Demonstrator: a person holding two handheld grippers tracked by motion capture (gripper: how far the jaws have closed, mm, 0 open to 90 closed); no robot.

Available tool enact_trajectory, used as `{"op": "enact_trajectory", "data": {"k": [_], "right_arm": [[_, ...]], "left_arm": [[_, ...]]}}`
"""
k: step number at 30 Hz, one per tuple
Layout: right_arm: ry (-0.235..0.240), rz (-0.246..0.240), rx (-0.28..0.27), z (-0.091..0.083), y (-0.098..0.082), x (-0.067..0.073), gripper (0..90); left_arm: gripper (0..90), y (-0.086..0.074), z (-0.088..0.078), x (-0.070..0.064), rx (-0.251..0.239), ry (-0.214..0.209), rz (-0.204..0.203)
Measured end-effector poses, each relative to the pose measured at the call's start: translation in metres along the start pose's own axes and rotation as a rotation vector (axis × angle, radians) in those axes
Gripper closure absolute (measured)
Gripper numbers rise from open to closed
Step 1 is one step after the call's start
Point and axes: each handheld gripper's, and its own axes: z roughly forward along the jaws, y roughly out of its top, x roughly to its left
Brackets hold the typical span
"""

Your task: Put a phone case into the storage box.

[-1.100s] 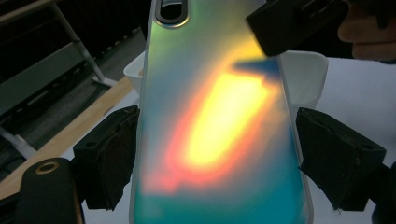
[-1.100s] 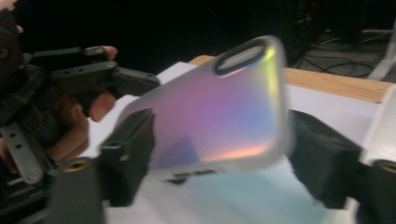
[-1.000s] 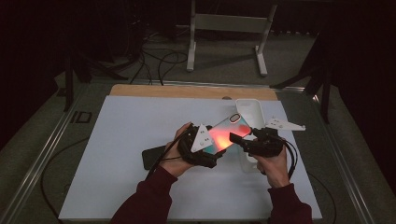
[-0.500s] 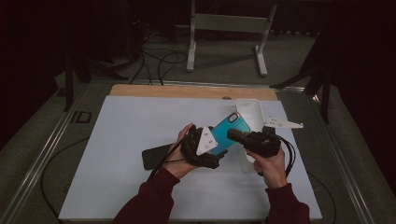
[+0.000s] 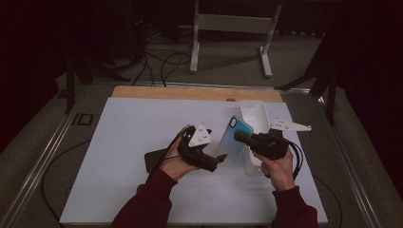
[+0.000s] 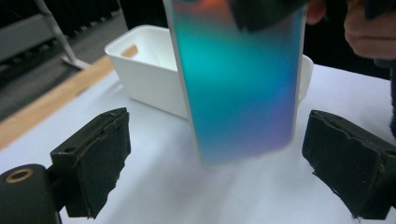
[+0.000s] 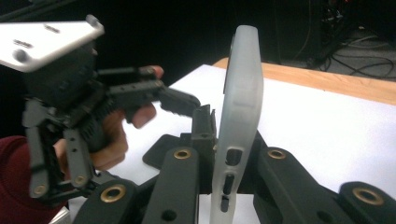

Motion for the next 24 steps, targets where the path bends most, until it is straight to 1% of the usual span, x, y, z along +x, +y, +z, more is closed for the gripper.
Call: {"op": "enact_trajectory", "data": {"k": [1, 2, 5, 7, 9, 12, 13, 15, 16, 18, 19, 20, 21, 24], "right_arm": [[0.005, -0.001, -0.005, -0.001, 0.001, 0.000, 82.9], [0.017, -0.005, -0.018, -0.002, 0.002, 0.001, 82.9], [0.038, -0.014, -0.030, -0.005, 0.004, 0.003, 83.0], [0.051, -0.019, -0.035, -0.005, 0.006, 0.005, 82.9], [0.078, -0.017, -0.043, -0.004, 0.007, 0.005, 83.0], [0.108, -0.030, -0.040, 0.000, 0.007, 0.008, 83.0], [0.108, -0.030, -0.040, 0.000, 0.007, 0.008, 83.0], [0.119, -0.039, -0.043, 0.001, 0.007, 0.011, 82.9], [0.126, -0.040, -0.045, 0.002, 0.007, 0.011, 82.9], [0.142, -0.039, -0.051, 0.002, 0.007, 0.012, 82.9], [0.142, -0.039, -0.051, 0.002, 0.007, 0.012, 82.9], [0.167, -0.039, -0.057, 0.003, 0.006, 0.013, 83.0], [0.179, -0.041, -0.059, 0.004, 0.006, 0.014, 83.0], [0.196, -0.055, -0.066, 0.005, 0.007, 0.016, 83.0]], "left_arm": [[8.1, -0.002, 0.001, 0.002, 0.007, -0.023, -0.017], [7.3, -0.002, 0.002, 0.002, 0.007, -0.032, -0.023], [7.4, -0.004, 0.002, 0.004, 0.007, -0.059, -0.038], [7.2, -0.004, 0.003, 0.005, 0.005, -0.068, -0.048], [7.8, -0.005, 0.004, 0.006, 0.004, -0.093, -0.061], [10.5, -0.005, 0.004, 0.008, -0.003, -0.137, -0.078], [10.5, -0.006, 0.005, 0.008, -0.004, -0.148, -0.082], [14.7, -0.006, 0.004, 0.008, -0.010, -0.171, -0.088], [16.3, -0.006, 0.004, 0.008, -0.013, -0.196, -0.086], [20.4, -0.006, 0.003, 0.007, -0.019, -0.211, -0.087], [21.8, -0.006, 0.003, 0.007, -0.019, -0.211, -0.087], [22.8, -0.006, 0.003, 0.008, -0.023, -0.238, -0.091], [23.5, -0.006, 0.004, 0.008, -0.023, -0.248, -0.093], [26.9, -0.007, 0.005, 0.007, -0.026, -0.274, -0.092]]}}
